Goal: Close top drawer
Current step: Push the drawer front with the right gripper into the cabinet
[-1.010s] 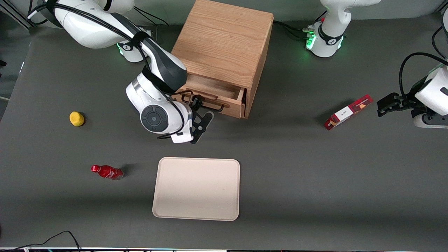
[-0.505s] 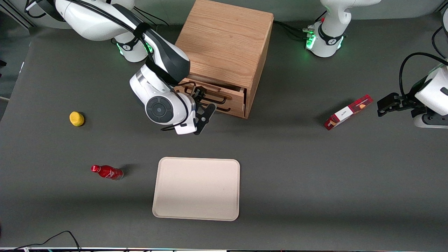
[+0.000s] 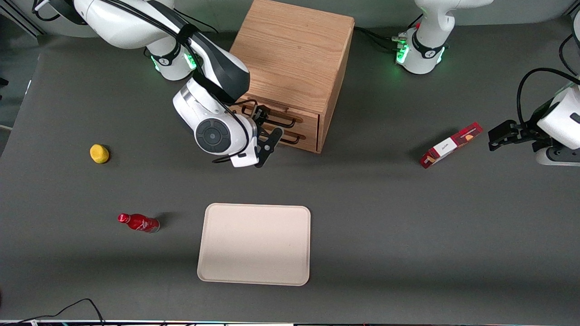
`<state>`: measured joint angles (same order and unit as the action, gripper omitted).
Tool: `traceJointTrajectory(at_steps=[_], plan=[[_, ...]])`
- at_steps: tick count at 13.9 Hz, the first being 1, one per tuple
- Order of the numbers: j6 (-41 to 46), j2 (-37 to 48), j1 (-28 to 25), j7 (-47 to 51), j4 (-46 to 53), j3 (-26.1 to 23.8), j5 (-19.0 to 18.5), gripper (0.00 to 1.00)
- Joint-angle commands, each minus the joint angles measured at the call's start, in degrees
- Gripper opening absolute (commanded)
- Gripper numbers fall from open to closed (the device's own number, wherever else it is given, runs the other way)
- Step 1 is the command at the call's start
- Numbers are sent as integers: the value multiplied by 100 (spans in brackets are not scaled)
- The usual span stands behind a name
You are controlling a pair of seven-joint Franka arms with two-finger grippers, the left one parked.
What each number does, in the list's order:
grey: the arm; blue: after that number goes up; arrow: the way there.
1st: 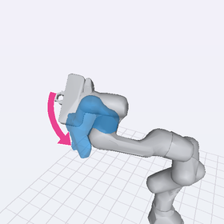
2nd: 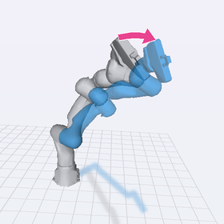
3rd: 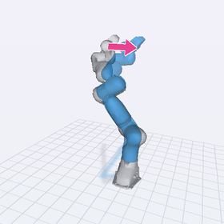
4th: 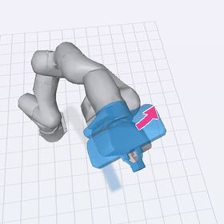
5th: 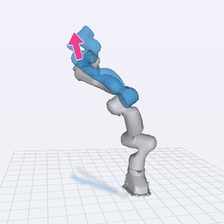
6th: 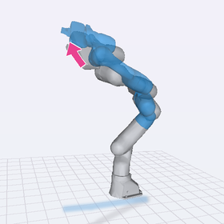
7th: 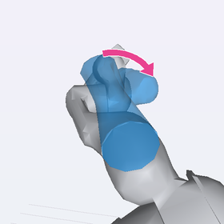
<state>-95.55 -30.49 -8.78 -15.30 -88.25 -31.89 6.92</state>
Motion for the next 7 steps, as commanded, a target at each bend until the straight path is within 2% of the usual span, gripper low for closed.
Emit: traceJointTrajectory(at_steps=[1, 7], plan=[[45, 237, -27, 132, -219, 8, 353, 100], [151, 228, -45, 176, -166, 25, 495, 100]])
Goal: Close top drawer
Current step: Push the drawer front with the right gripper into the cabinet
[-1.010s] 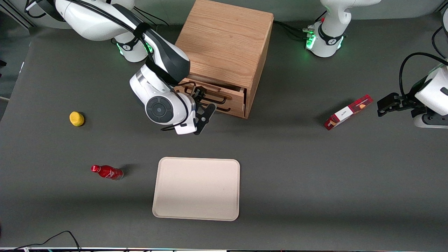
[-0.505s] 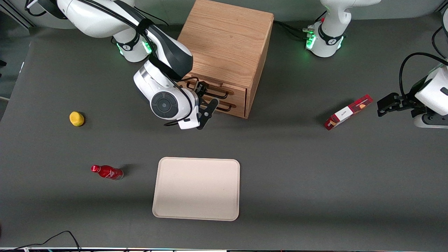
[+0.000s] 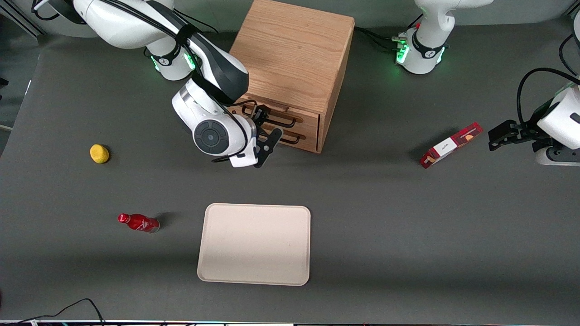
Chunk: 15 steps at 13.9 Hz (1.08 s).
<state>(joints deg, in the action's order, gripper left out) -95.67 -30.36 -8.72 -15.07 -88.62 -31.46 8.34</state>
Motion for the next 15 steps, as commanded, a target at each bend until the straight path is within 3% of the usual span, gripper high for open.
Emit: traceJointTrajectory(at_steps=[1, 8, 15], plan=[[163, 206, -51, 153, -111, -9, 353, 100], [163, 171, -42, 66, 82, 79, 379, 100], [163, 119, -33, 13, 223, 175, 756, 100]])
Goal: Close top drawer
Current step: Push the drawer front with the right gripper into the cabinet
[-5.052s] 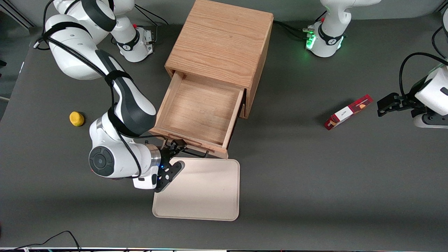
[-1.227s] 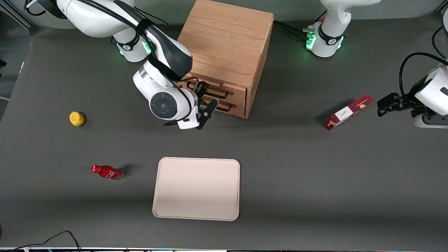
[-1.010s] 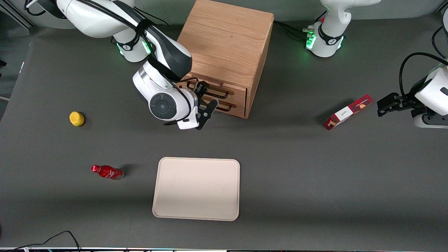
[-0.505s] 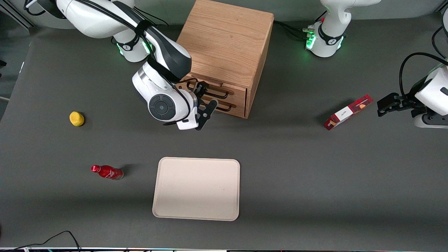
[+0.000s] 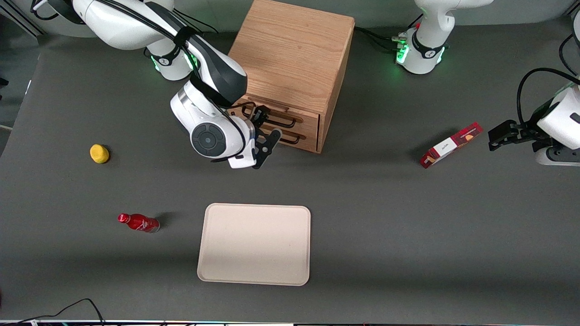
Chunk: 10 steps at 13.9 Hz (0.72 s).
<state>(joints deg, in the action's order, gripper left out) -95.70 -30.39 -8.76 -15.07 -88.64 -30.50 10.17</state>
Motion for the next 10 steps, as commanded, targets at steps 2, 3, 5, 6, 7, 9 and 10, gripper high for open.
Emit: traceJointTrajectory(at_steps=[2, 3, 5, 6, 7, 9, 10], plan=[[165, 112, -30, -66, 294, 105, 644, 100], [174, 112, -30, -66, 321, 131, 652, 100], [192, 112, -30, -49, 330, 140, 653, 100], [192, 112, -30, -31, 330, 132, 653, 100], [209, 112, -38, 12, 330, 114, 653, 100], [253, 130, -38, 57, 321, 88, 653, 100], [253, 130, -38, 65, 330, 88, 653, 100]])
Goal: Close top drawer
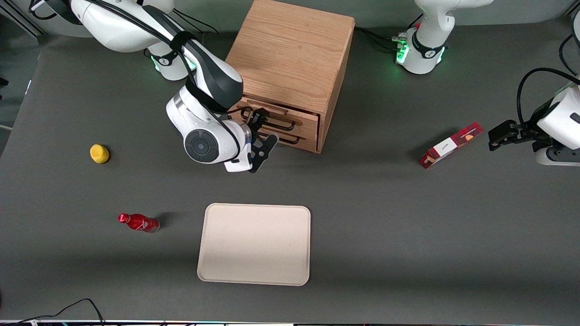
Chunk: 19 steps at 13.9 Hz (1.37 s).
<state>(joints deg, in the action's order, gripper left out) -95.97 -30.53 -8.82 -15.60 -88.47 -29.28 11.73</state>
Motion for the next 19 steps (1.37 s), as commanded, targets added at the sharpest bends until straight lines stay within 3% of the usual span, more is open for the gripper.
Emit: traceJointTrajectory(at_steps=[1, 13, 19], plan=[[289, 152, -32, 118, 304, -34, 497, 100], [500, 240, -102, 444, 541, -34, 392, 100], [491, 231, -111, 426, 629, -52, -56, 100]])
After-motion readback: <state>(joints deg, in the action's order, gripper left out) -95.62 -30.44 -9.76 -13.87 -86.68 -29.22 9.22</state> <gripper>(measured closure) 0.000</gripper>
